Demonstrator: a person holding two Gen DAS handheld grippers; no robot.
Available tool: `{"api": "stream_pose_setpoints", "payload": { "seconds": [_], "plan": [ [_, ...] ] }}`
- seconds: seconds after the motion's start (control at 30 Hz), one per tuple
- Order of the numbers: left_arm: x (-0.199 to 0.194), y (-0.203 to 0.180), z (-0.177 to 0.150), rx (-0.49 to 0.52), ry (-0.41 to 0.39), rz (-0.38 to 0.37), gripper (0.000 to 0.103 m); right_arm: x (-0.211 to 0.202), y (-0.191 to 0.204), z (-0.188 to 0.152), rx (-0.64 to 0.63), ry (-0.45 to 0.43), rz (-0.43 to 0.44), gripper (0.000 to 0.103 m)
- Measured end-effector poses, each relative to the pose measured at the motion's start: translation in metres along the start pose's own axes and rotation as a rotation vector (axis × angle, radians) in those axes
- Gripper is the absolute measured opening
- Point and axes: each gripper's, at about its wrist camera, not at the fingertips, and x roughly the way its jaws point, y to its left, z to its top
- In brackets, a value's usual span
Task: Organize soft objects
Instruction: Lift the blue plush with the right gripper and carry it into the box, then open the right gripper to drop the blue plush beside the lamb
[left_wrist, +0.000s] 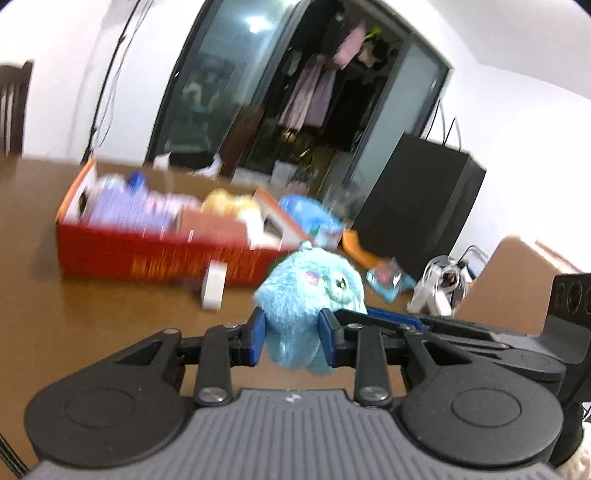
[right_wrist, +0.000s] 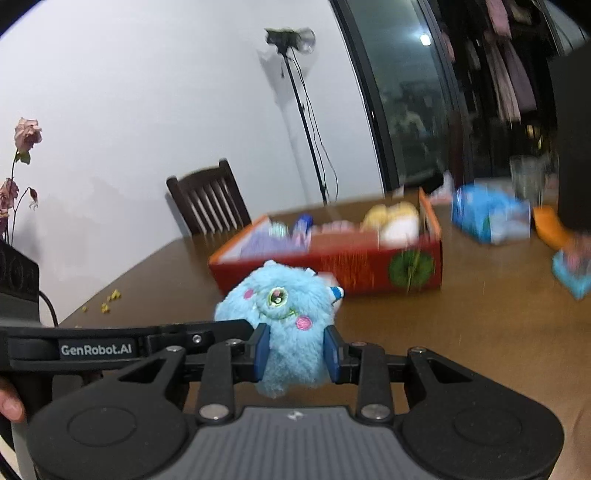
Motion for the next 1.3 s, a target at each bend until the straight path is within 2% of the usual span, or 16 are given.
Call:
{"api": "stream_pose_setpoints", "payload": {
  "seconds": [0.17, 0.33, 0.5, 0.6, 0.67, 0.83, 0.9, 1.0, 1.1, 1.13, 1.2, 1.3],
  "plan": [
    [0.031, 0.026, 0.068, -0.035, -0.022, -0.017, 0.03, 0.032, -0.013, 0.067, -0.035, -0.05, 0.019, 0.03],
    [0.083, 0.062, 0.122, -0.063, -0.005, 0.015, 0.03, 0.101, -0.036, 0.129, -0.005, -0.024, 0.036, 0.03],
    [0.148, 0.113, 0.163, -0.126, 0.081, 0.065, 0.03, 0.189, -0.061, 0.175, 0.028, 0.075, 0.022, 0.03],
    [0.181, 0.147, 0.176, -0.188, 0.152, 0.11, 0.031, 0.246, -0.084, 0.192, 0.125, 0.173, 0.046, 0.03],
    [0.204, 0.165, 0.183, -0.218, 0.194, 0.154, 0.032, 0.284, -0.099, 0.197, 0.197, 0.247, 0.067, 0.03],
    [0.24, 0.18, 0.182, -0.141, 0.253, 0.262, 0.031, 0.359, -0.116, 0.188, 0.249, 0.371, 0.036, 0.03],
    [0.243, 0.181, 0.176, -0.1, 0.247, 0.276, 0.034, 0.377, -0.122, 0.183, 0.283, 0.417, 0.032, 0.034],
    [0.242, 0.182, 0.167, -0.078, 0.227, 0.26, 0.034, 0.387, -0.131, 0.18, 0.35, 0.453, 0.063, 0.035],
    [0.24, 0.176, 0.164, -0.049, 0.228, 0.257, 0.033, 0.385, -0.121, 0.171, 0.281, 0.457, 0.033, 0.034],
    [0.24, 0.176, 0.161, -0.04, 0.233, 0.239, 0.034, 0.382, -0.12, 0.167, 0.276, 0.445, 0.028, 0.034],
    [0.236, 0.173, 0.157, -0.022, 0.239, 0.189, 0.042, 0.376, -0.122, 0.16, 0.312, 0.438, 0.037, 0.035],
    [0.236, 0.167, 0.156, 0.022, 0.23, 0.181, 0.043, 0.365, -0.126, 0.153, 0.331, 0.429, 0.044, 0.036]
  ]
}}
